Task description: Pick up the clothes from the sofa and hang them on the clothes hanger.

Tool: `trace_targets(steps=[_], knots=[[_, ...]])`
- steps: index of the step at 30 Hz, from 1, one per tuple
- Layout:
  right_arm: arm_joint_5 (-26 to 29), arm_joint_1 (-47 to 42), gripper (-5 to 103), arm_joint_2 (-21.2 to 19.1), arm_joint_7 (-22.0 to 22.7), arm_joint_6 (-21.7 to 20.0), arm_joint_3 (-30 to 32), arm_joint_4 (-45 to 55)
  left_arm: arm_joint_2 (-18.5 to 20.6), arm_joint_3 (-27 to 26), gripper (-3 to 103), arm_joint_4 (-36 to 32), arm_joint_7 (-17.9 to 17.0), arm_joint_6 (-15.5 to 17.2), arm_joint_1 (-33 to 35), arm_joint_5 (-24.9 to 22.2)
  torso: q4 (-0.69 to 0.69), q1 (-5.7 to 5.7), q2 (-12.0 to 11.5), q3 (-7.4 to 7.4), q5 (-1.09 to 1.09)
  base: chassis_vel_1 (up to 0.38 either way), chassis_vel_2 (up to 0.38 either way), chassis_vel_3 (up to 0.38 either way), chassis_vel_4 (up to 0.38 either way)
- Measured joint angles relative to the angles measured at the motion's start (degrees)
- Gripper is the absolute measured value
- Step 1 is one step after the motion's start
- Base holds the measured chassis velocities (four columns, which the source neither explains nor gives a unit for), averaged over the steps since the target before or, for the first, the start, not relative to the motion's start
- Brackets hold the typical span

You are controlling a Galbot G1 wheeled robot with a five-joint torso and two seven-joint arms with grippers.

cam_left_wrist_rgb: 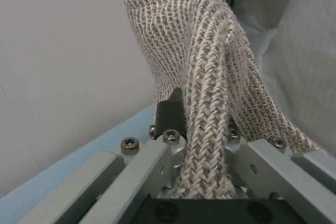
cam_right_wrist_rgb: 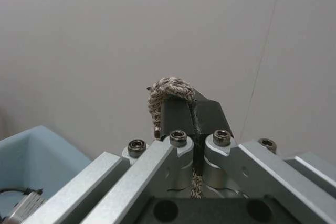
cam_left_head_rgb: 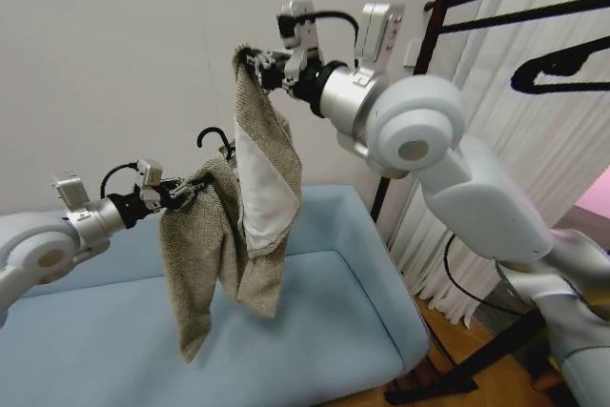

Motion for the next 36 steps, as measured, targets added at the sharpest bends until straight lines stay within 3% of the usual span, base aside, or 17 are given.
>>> trace_targets(steps=[10,23,29,31,34,36], knots=[[-1.57,-4.87,0,-1.68,1.01,-0.16,-7.00,4.31,-0.49,-0.03,5,0.19,-0.31,0.16,-0.59,-0.11,0.02,0.00,0.00,0.00,0.01,0.000,0.000,0.000,0.000],[-5.91,-16.34,0,-9.50,3.13,0.44,-14.15,15.31,-2.42,-0.59,5,0.41,-2.93,0.20,-1.60,-0.90,-0.01,0.00,0.00,0.00,0.02,0.000,0.000,0.000,0.000],[-8.19,-18.19,-1,-8.59,3.85,0.56,-14.49,13.90,-2.80,-0.54,5,0.36,-3.20,-0.05,-2.31,-1.27,0.02,0.00,0.00,0.00,0.02,0.000,0.000,0.000,0.000],[-8.79,-18.68,4,-8.13,3.84,0.85,-14.35,13.00,-2.85,-0.55,5,0.15,-3.20,-0.46,-2.45,-1.62,0.04,0.00,0.00,0.00,0.01,0.000,0.000,0.000,0.000],[-9.09,-19.67,20,-8.57,3.47,1.27,-14.08,13.42,-2.99,-1.00,5,0.03,-3.61,-1.45,-2.45,-2.35,0.01,0.00,0.00,0.00,0.02,0.000,0.000,0.000,0.000],[-9.09,-19.84,20,-8.79,3.34,1.29,-14.07,13.77,-3.02,-1.08,5,0.07,-3.74,-1.56,-2.45,-2.38,0.01,0.00,0.00,0.00,0.02,0.000,0.000,0.000,0.000]])
